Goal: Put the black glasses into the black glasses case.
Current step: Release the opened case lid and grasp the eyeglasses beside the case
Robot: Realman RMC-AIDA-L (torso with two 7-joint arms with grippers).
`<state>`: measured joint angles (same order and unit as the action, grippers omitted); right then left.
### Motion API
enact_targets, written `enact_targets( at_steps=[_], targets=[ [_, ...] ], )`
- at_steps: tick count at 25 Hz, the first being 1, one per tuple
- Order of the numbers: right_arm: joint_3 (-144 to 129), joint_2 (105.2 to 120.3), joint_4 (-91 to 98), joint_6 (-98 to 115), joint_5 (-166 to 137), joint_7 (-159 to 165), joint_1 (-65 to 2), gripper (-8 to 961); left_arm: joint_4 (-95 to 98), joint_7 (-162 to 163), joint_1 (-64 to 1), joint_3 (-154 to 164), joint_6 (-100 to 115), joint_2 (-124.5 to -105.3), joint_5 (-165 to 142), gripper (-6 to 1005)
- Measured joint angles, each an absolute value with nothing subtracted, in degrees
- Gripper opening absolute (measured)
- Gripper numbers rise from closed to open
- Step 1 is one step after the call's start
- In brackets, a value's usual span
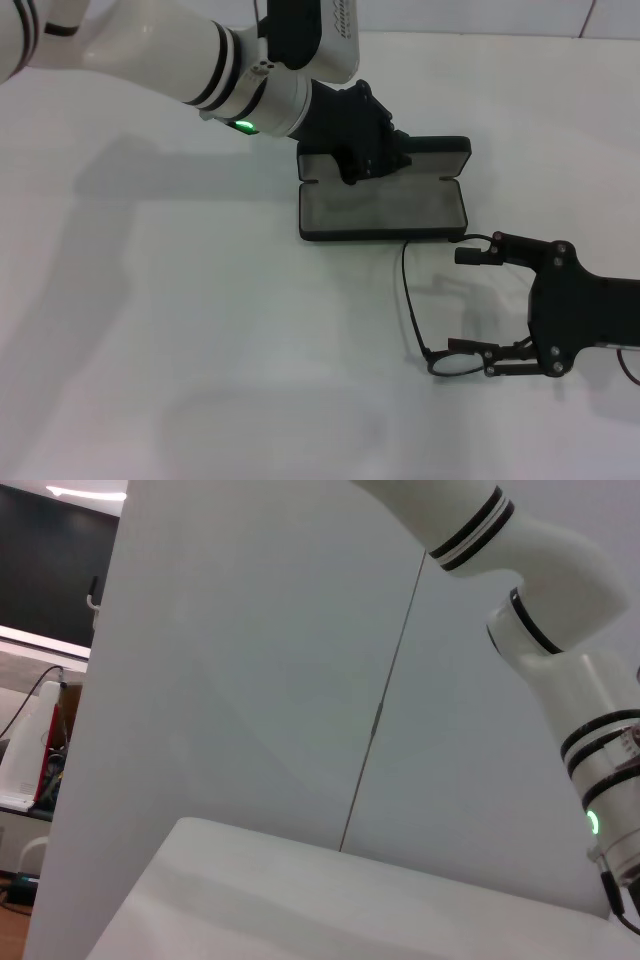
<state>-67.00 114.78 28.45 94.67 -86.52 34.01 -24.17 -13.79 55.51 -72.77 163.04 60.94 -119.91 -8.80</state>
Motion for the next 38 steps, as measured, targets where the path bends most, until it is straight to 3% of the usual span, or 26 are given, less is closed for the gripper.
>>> enact_targets(
  at_steps=[5,11,13,19,26,32,38],
  targets=[
    [-66.97,114.78,28.63,94.47,-86.39,34.09,-24.14,784,-13.80,56.97,-72.79,163.04,60.98,-119.91,-8.30,237],
    [-65.89,114.78,28.80,94.66,-86.09,34.48,-24.08,784,-14.26,56.12,-72.23,163.04,65.39,-119.59,-1.88,434],
    [-64.20,114.78,28.96,94.80,-86.08,35.02,-24.16,784,-14.34,55.05,-71.32,163.03,68.03,-119.48,1.36,455],
    [-62.61,113.86,42.00,95.32,-90.00,48.00,-22.46,784,-13.74,47.77,-63.15,162.95,78.67,-119.55,19.44,520],
    [-63.01,114.07,68.44,105.71,-110.78,74.10,-24.09,783,-11.47,48.30,-53.39,162.95,77.43,-119.68,34.43,524],
    [-64.48,115.50,79.57,114.76,-124.08,83.29,-27.67,773,-11.38,50.85,-51.89,162.94,76.23,-119.63,36.48,527],
    [-74.85,115.76,82.11,110.07,-132.40,90.21,-29.52,757,-11.34,53.04,-51.55,162.95,76.13,-119.76,35.53,556]
  ],
)
